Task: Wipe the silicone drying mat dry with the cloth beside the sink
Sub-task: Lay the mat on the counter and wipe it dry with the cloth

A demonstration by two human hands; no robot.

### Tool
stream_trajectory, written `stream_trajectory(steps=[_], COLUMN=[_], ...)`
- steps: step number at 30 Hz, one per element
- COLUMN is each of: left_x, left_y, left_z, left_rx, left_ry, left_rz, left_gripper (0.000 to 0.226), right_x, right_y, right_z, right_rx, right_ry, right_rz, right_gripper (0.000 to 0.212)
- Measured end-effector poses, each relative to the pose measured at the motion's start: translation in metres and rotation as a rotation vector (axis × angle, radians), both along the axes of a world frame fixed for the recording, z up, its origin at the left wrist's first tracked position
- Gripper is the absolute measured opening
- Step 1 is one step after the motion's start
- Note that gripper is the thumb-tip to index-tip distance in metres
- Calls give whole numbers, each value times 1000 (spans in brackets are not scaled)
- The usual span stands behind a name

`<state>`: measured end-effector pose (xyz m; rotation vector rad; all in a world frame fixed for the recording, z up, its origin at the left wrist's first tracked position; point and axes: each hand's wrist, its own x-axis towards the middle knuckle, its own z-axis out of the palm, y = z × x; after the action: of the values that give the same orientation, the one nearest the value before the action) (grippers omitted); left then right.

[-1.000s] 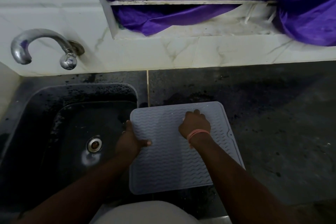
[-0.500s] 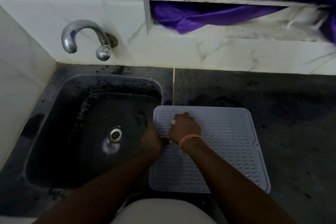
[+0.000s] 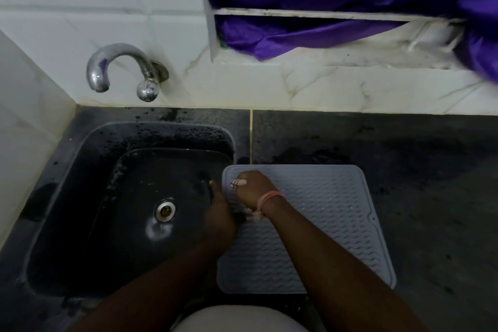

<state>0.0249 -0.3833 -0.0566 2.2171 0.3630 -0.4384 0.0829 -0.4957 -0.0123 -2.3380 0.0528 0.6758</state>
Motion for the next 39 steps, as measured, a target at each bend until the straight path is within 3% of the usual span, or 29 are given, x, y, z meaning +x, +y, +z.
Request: stream_trajectory(steps=[2,4,6,12,16,20,29,39], left_x=[-1,-1,-1,3,6,10,13,8], left_y=[-1,1,0,1,1,2,2,5], left_z=[2,7,11,4,1,3,5,10], left_rx=[-84,-148,-179,-154,-131,-84,-66,-31], left_ry=[35,86,92,51,74,93,114,120], left_rz=[-15,-12,-10,-47,-77,-87,-116,-119], left_gripper=[129,145,144,139,138,139,142,145], right_x=[-11,-26,-42,-71,-71,-73,-55,-50], right_y=[-31,-69,-110,-216,-226,-212,-216,-138], right_z=[-1,-3,-1,7,5,2,12,5], right_rx=[72,117,78,-308,-502,-554,-586,-543], right_ry=[-23,-40,-68,-176,-76,-8,40,-12], right_rz=[-148,-306,-442,-617,-549,-543,-457,-344], right_gripper=[24,21,20,22,30,31,44,37])
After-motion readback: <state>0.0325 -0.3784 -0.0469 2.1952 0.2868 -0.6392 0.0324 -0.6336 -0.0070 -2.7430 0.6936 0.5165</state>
